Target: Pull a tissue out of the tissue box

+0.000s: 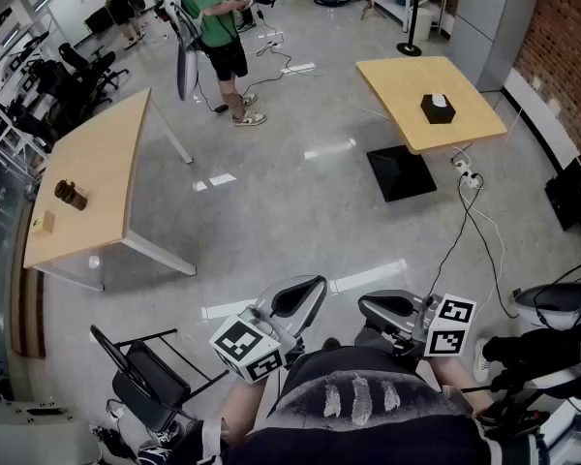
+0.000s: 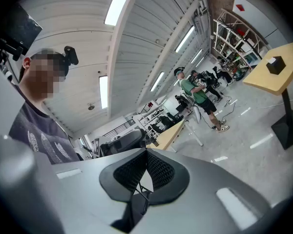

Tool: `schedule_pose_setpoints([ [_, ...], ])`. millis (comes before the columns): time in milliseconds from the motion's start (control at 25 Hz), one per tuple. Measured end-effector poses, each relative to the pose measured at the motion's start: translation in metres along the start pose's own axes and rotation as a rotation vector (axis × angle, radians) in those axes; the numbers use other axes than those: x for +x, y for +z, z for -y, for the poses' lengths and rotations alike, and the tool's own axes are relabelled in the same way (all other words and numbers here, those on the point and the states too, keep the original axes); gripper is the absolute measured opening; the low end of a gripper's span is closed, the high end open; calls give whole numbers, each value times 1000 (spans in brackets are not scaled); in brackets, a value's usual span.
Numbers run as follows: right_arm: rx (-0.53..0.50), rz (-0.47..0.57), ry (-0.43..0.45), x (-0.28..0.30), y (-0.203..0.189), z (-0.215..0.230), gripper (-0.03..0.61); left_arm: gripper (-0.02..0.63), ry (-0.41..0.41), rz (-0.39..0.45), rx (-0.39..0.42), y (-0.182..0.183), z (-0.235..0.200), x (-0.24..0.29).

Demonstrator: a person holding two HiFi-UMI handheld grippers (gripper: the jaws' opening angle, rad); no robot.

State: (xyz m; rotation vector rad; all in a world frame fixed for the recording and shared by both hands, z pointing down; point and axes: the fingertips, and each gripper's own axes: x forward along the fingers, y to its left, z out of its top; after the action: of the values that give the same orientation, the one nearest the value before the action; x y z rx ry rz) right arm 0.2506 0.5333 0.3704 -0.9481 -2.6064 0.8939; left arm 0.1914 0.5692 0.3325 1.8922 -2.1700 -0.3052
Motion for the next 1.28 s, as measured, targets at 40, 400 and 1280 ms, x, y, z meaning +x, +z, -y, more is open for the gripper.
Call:
schedule_pose_setpoints([
  [40,1,-3,0,-2,3,2,-3,3,-5,-3,1,1,2,5],
  [400,56,-4,19,-12,15,28,-3,2,-15,-28,23,8,0,43],
  [1280,-4,-35,211,-79,99,116,-3,3,130,-69,69,30,0,190],
])
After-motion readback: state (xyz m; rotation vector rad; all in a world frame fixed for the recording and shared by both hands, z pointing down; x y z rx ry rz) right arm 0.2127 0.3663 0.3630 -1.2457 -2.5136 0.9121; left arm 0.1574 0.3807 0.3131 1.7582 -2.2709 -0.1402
